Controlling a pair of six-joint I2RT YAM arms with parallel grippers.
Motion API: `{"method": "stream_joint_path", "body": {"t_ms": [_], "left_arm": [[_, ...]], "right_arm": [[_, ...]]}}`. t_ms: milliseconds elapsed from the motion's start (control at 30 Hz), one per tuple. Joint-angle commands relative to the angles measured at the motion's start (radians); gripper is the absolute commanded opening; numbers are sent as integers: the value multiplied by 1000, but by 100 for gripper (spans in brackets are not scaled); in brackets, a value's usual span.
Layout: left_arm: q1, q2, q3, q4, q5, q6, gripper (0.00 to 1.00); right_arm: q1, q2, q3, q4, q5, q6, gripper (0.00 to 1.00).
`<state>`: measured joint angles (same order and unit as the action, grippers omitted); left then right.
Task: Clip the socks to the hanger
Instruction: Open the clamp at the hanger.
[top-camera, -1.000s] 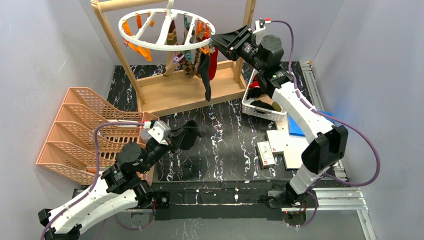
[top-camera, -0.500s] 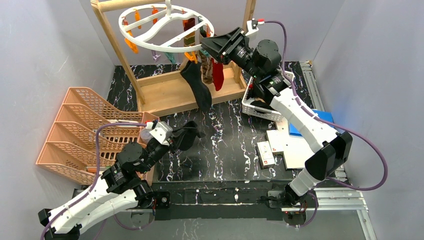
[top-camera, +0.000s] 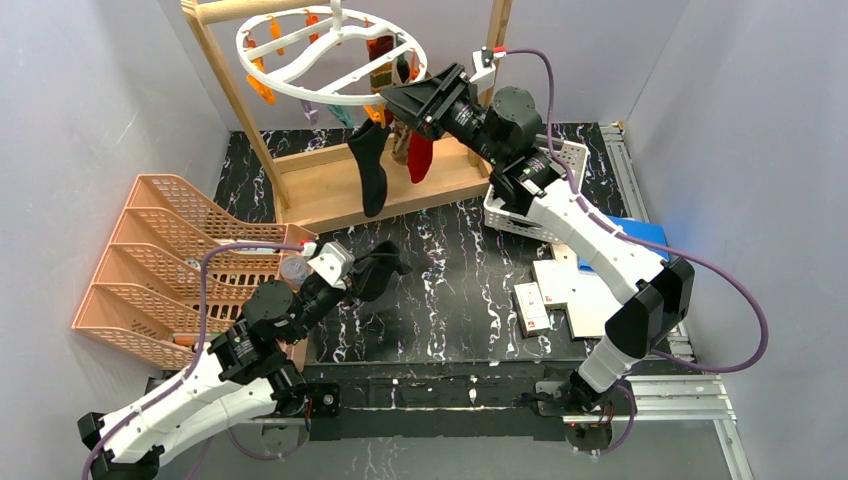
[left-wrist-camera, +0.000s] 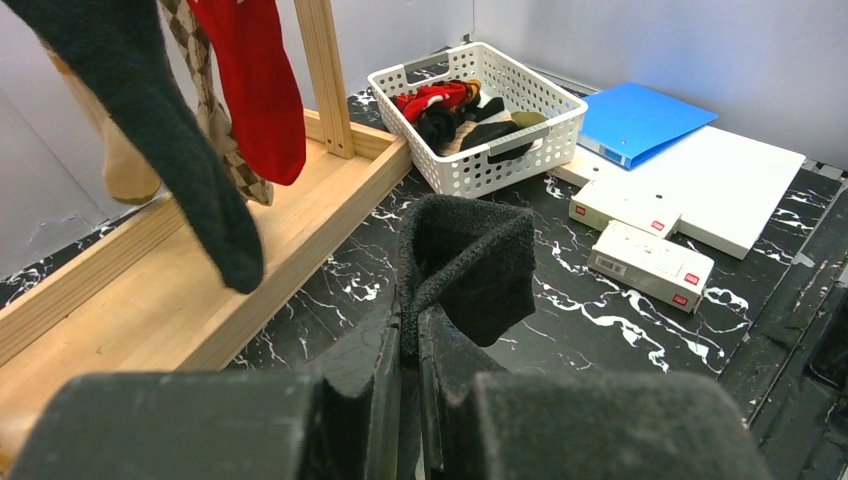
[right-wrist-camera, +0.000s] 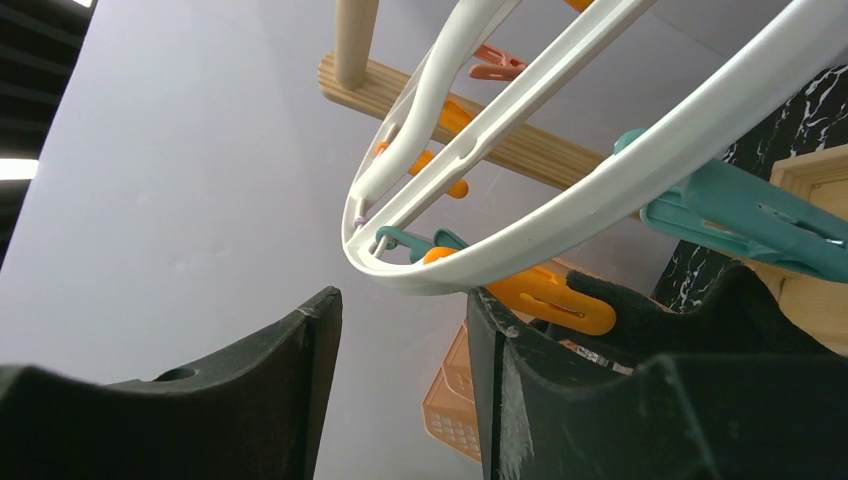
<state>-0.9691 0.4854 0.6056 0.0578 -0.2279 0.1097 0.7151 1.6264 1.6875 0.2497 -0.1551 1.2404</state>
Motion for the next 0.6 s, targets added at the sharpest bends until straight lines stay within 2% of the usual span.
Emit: {"method": "stream_joint_path", "body": {"t_ms": [0, 200, 400, 567], "left_arm": [[-3, 10, 36, 44, -5, 7, 0], [-3, 23, 35, 79, -10, -10, 0], [-3, 93, 71, 132, 3, 6, 0], [-3, 189, 108, 230, 19, 14, 0]], "right_arm": [[-2, -32, 31, 14, -8, -62, 59], [-2, -151, -35, -101, 30, -226, 65], [-4, -275, -72, -231, 126, -481, 66], [-3, -300, -83, -248, 305, -743, 67]]}}
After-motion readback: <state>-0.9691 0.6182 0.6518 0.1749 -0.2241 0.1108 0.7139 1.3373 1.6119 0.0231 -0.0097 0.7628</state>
